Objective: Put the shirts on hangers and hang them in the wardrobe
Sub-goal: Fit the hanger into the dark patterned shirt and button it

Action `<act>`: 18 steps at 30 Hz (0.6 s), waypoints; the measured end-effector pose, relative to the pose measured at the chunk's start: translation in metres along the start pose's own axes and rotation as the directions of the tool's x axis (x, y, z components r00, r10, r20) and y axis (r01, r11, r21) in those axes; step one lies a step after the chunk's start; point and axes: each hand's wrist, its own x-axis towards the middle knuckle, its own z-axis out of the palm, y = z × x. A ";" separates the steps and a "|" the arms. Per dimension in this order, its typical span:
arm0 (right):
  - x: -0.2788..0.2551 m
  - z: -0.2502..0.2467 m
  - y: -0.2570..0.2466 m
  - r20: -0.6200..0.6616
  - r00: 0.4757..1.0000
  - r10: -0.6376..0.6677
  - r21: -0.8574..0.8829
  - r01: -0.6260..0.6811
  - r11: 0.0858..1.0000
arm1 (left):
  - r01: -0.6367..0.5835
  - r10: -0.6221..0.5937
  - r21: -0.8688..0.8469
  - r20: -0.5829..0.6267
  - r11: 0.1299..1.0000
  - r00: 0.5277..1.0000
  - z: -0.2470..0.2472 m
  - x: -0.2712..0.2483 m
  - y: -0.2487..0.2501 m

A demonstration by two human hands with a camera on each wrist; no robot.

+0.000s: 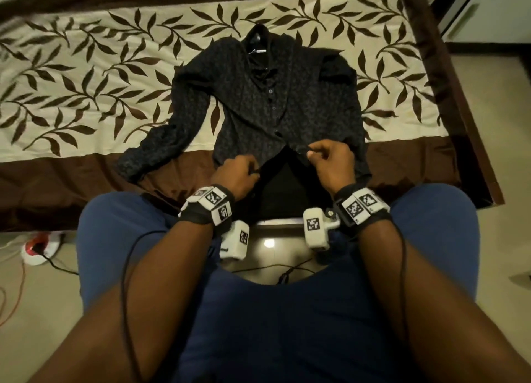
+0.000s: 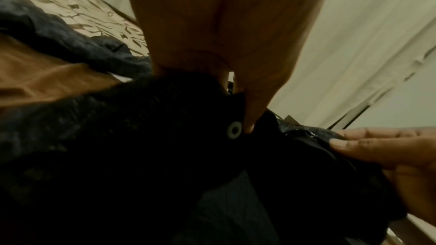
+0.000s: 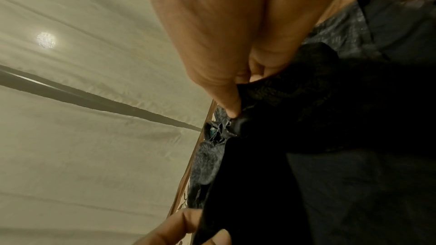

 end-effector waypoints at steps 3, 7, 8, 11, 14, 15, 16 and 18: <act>0.003 0.002 -0.004 0.205 0.974 -0.097 -0.068 0.113 0.991 | -0.082 0.052 0.122 0.235 0.989 0.971 0.000 -0.001 0.005; 0.025 0.002 -0.014 0.304 0.940 -0.153 -0.157 0.208 0.965 | -0.049 0.048 -0.004 0.282 0.999 0.958 -0.013 0.007 0.002; 0.037 0.001 -0.018 0.299 0.942 -0.151 -0.164 0.207 0.965 | -0.021 0.031 -0.048 0.224 0.999 0.974 -0.021 0.011 -0.001; 0.090 0.001 -0.030 0.284 0.949 -0.138 -0.137 0.183 0.973 | 0.079 -0.077 -0.115 0.025 0.990 0.997 -0.051 0.037 -0.022; 0.158 0.012 -0.050 0.272 0.950 -0.153 -0.157 0.201 0.967 | 0.184 -0.213 -0.198 -0.137 0.963 0.967 -0.081 0.075 -0.053; 0.180 0.018 -0.058 0.282 0.946 -0.163 -0.175 0.217 0.960 | 0.201 -0.239 -0.205 -0.180 0.958 0.954 -0.089 0.089 -0.063; 0.202 0.025 -0.066 0.294 0.940 -0.173 -0.192 0.235 0.953 | 0.212 -0.253 -0.199 -0.215 0.957 0.943 -0.097 0.101 -0.071; 0.244 0.043 -0.082 0.325 0.926 -0.193 -0.223 0.274 0.935 | 0.231 -0.276 -0.183 -0.277 0.956 0.920 -0.110 0.126 -0.087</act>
